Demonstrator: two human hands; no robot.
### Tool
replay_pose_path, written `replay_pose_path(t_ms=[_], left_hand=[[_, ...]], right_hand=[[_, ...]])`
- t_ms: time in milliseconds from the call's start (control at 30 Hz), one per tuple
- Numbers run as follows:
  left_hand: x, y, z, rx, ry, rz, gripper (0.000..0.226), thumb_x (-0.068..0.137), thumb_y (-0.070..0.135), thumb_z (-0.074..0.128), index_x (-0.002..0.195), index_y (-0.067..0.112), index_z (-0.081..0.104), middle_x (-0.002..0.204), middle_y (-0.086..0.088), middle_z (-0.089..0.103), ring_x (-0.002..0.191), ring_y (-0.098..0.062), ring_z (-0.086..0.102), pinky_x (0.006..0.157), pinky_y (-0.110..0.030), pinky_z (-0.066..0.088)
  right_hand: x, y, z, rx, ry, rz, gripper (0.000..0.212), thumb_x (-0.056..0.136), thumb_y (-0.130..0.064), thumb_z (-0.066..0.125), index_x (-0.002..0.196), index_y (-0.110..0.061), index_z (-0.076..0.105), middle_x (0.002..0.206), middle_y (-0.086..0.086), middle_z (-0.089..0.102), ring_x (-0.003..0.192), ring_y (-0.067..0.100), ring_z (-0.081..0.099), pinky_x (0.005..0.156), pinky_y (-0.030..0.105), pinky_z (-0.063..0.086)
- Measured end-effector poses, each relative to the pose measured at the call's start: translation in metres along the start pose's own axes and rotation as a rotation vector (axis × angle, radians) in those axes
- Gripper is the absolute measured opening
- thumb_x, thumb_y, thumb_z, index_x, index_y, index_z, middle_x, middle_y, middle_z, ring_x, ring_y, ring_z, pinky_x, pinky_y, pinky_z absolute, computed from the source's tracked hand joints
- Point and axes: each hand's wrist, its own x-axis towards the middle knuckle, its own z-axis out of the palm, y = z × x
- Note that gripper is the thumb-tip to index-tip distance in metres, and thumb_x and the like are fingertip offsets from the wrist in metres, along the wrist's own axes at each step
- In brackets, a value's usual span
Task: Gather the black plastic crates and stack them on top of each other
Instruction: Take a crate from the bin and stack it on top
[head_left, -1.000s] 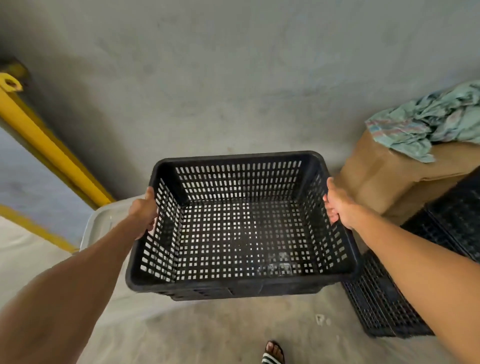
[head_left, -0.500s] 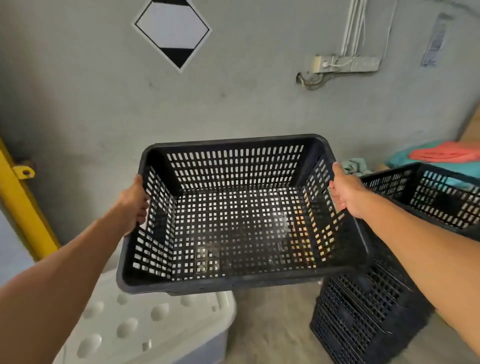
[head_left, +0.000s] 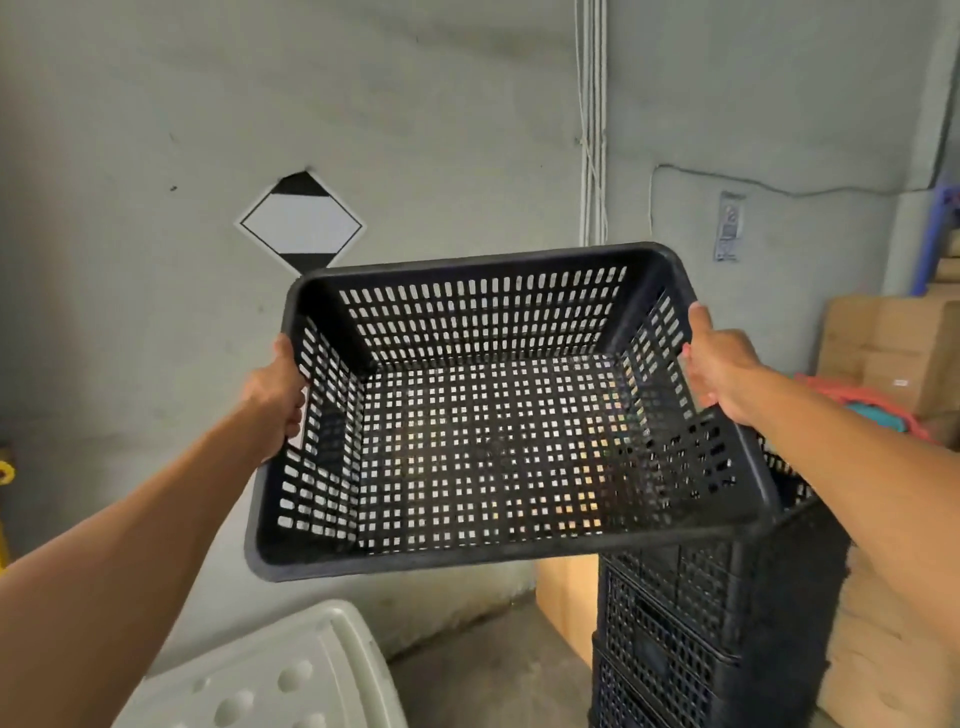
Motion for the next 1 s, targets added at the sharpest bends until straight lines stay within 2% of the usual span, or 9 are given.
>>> replay_pose_path(t_ms=[167,300,433,567,633,667,733,833,1000], left_hand=[[-0.026,0.029,0.081,-0.003,0.021,0.051,0.063,0.092,0.072,0.024,0.074,0.015,0.043,0.062,0.000,0.032,0.050,-0.015,0.026,0.046,-0.026,0.023],[-0.055,0.049,0.157,-0.002,0.059,0.080,0.072,0.090,0.074,0.026,0.087,0.007,0.054,0.065,-0.004,0.040,0.053,-0.017,0.033,0.048,-0.028,0.029],[-0.083,0.063,0.221,0.005,0.092,0.099,0.087,0.092,0.072,0.027,0.118,-0.005,0.059,0.067,-0.004,0.045,0.051,-0.017,0.036,0.046,-0.028,0.031],[-0.090,0.070,0.271,0.021,0.146,0.107,0.100,0.087,0.078,0.023,0.125,-0.008,0.058,0.076,-0.009,0.051,0.050,-0.020,0.042,0.045,-0.027,0.035],[-0.087,0.074,0.294,0.016,0.183,0.120,0.105,0.082,0.081,0.020,0.124,-0.007,0.059,0.092,-0.019,0.065,0.066,-0.032,0.062,0.056,-0.038,0.053],[-0.086,0.076,0.307,0.013,0.202,0.122,0.110,0.077,0.084,0.019,0.123,-0.007,0.060,0.106,-0.024,0.068,0.085,-0.041,0.068,0.071,-0.048,0.058],[-0.081,0.075,0.335,0.018,0.238,0.128,0.115,0.070,0.088,0.017,0.121,-0.005,0.061,0.120,-0.026,0.066,0.107,-0.047,0.064,0.090,-0.057,0.054],[-0.071,0.072,0.379,0.016,0.269,0.133,0.111,0.073,0.086,0.017,0.117,-0.005,0.063,0.118,-0.026,0.067,0.105,-0.046,0.065,0.092,-0.058,0.053],[-0.044,0.069,0.452,0.068,0.300,0.105,0.096,0.088,0.076,0.021,0.117,-0.007,0.060,0.114,-0.024,0.066,0.101,-0.044,0.065,0.091,-0.055,0.054]], right_hand=[[0.036,0.019,-0.086,0.022,0.056,-0.041,0.062,0.095,-0.069,0.026,0.070,-0.015,0.043,0.054,0.002,0.035,0.041,0.016,0.029,0.046,0.030,0.029],[0.072,0.042,-0.159,0.054,0.089,-0.033,0.063,0.094,-0.070,0.027,0.090,-0.012,0.052,0.055,0.001,0.036,0.045,0.017,0.031,0.050,0.030,0.030],[0.109,0.062,-0.211,0.061,0.131,-0.036,0.063,0.094,-0.071,0.028,0.082,-0.013,0.050,0.055,0.001,0.038,0.044,0.018,0.034,0.050,0.033,0.035],[0.154,0.081,-0.238,0.096,0.146,-0.060,0.061,0.094,-0.071,0.028,0.070,-0.017,0.043,0.054,0.001,0.036,0.043,0.018,0.031,0.049,0.035,0.033],[0.178,0.092,-0.244,0.091,0.154,-0.073,0.061,0.093,-0.071,0.027,0.068,-0.017,0.042,0.052,0.001,0.035,0.042,0.017,0.029,0.048,0.034,0.031],[0.191,0.098,-0.247,0.091,0.158,-0.082,0.062,0.093,-0.072,0.026,0.069,-0.017,0.042,0.053,0.001,0.035,0.042,0.017,0.029,0.048,0.033,0.030],[0.220,0.110,-0.251,0.101,0.158,-0.102,0.062,0.093,-0.072,0.026,0.071,-0.017,0.043,0.054,0.002,0.035,0.043,0.017,0.028,0.046,0.031,0.027],[0.268,0.126,-0.253,0.109,0.153,-0.120,0.062,0.092,-0.072,0.027,0.077,-0.015,0.046,0.057,0.003,0.037,0.045,0.018,0.029,0.044,0.030,0.025],[0.356,0.148,-0.247,0.113,0.108,-0.124,0.062,0.092,-0.072,0.027,0.072,-0.016,0.045,0.057,0.003,0.038,0.043,0.018,0.030,0.043,0.029,0.026]])
